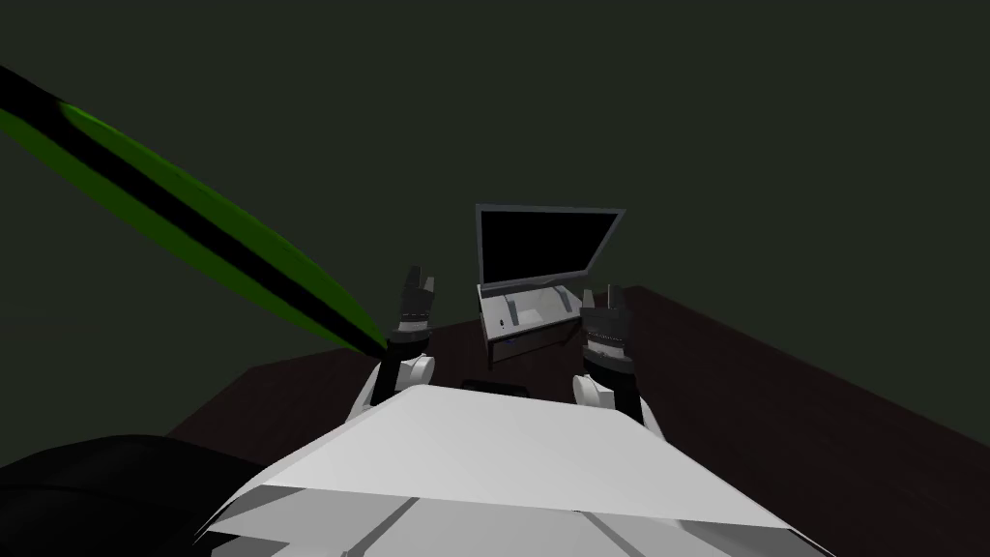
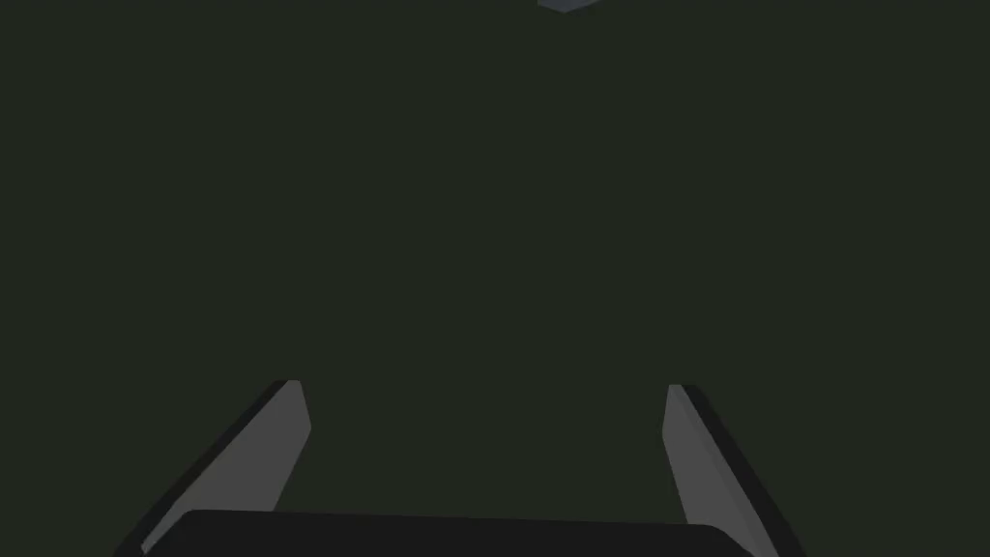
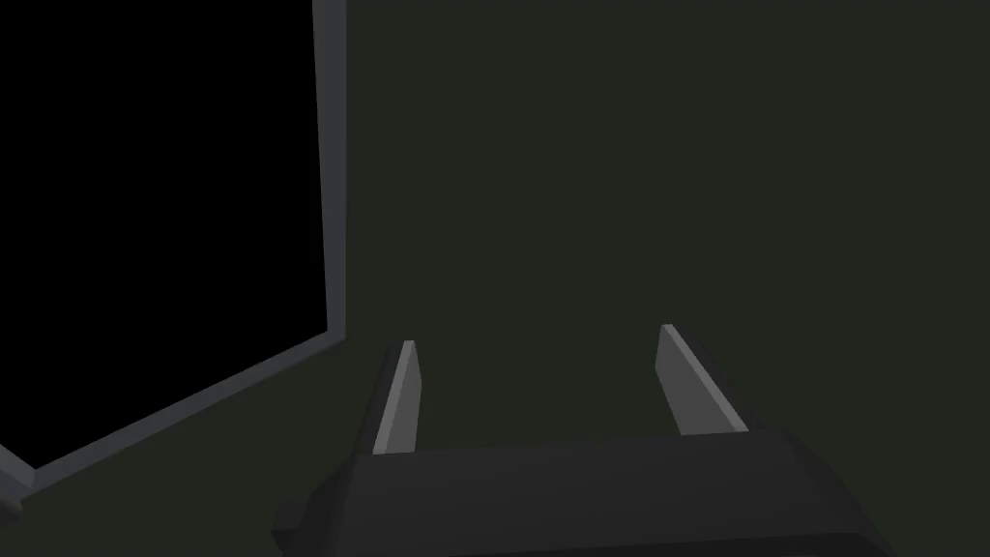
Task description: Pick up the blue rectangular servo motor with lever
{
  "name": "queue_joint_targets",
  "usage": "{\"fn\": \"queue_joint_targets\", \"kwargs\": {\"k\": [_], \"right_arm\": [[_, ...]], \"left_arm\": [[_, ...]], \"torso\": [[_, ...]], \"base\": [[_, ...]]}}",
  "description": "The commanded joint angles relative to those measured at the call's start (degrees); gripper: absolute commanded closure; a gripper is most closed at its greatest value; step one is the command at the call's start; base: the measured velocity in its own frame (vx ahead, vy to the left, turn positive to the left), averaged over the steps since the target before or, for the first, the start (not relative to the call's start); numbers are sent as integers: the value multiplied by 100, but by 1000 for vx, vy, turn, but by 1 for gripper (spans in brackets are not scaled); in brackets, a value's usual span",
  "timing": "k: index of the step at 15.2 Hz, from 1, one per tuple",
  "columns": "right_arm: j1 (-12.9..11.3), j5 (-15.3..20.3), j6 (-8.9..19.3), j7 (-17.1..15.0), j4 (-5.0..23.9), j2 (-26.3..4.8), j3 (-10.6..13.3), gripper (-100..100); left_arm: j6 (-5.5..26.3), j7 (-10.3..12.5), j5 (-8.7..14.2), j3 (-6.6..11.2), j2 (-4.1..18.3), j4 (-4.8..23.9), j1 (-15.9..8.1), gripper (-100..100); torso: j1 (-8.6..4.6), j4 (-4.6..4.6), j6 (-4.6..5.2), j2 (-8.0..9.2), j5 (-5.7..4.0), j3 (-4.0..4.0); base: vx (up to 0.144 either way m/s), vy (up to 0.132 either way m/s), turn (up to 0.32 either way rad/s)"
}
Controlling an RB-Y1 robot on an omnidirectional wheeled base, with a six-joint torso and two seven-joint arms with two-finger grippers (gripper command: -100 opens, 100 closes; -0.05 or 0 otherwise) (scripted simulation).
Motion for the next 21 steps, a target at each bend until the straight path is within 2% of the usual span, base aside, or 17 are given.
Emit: {"fn": "queue_joint_targets", "kwargs": {"k": [1, 2, 3, 7, 8, 9, 10, 11, 12, 13, 14, 17, 18, 19, 20, 21], "right_arm": [[34, 3, 22, 26, 51, -207, 48, -100], [68, 6, 45, 53, 102, -363, 97, -100], [68, 6, 45, 53, 102, -365, 97, -100], [211, 17, 164, 182, 351, -896, 324, -100], [211, 17, 164, 182, 351, -908, 324, -100], [269, 22, 220, 240, 462, -1103, 424, -100], [269, 22, 220, 240, 462, -1103, 424, -100], [328, 26, 285, 306, 587, -1303, 533, -100], [328, 26, 285, 306, 587, -1303, 533, -100], [387, 30, 358, 378, 723, -1507, 650, -100], [387, 30, 358, 378, 723, -1507, 650, -100], [502, 38, 530, 539, 1028, -1902, 906, -100], [502, 38, 530, 539, 1028, -1921, 906, -100], [555, 41, 628, 628, 1194, -2095, 1043, -100], [555, 41, 628, 628, 1194, -2129, 1043, -100], [603, 43, 734, 722, 1368, -2323, 1183, -100]], "left_arm": [[0, 0, 0, 0, 0, 0, 0, 0], [0, 0, 0, 0, 0, 0, 0, 0], [0, 0, 0, 0, 0, 0, 0, 0], [0, 0, 0, -1, -1, 0, 0, 0], [0, 0, 0, -1, -1, 0, 0, 0], [0, 0, 0, -1, -1, 0, 0, 0], [0, 0, 0, -1, -1, 0, 0, 0], [0, 0, 0, -1, -1, 0, 0, 0], [0, 0, 0, -1, -1, 0, 0, 0], [0, 0, 0, -1, -1, 0, 0, 0], [0, 0, 0, -1, -1, 0, 0, 0], [0, 0, 0, -1, -1, 0, 0, 0], [0, 0, 0, -1, -1, 0, 0, 0], [0, 0, 0, -1, -1, 0, 0, 0], [0, 0, 0, -1, -1, 0, 0, 0], [0, 0, 0, -1, -1, 0, 0, 0]], "torso": [[0, 0, 0, 0, 0, 0], [2, 0, 0, 0, 0, 0], [10, 0, 0, 1, 1, 1], [28, 0, -1, 2, 6, 1], [30, 0, -1, 4, 6, 2], [30, 1, -1, 4, 6, 2], [32, 0, -1, 2, 6, 1], [32, 0, -1, 1, 7, 1], [34, 0, -2, 2, 7, 1], [36, 0, -1, 2, 8, 1], [39, 0, -2, 0, 8, 0], [37, 0, -1, 0, 8, 0], [37, -1, -2, -2, 7, -1], [37, -1, -1, -1, 8, -1], [38, -1, -1, 0, 8, 0], [40, 0, -2, -2, 9, -1]], "base": [[-1, 13, 15], [-1, 41, 32], [-4, 46, 17], [-6, 70, 36], [-9, 73, 29], [3, 79, 49], [1, 75, 43], [-6, 86, 52], [-2, 86, 49], [5, 96, 79], [5, 92, 63], [8, 88, 73], [4, 88, 81], [7, 96, 87], [11, 96, 68], [8, 107, 97]]}}
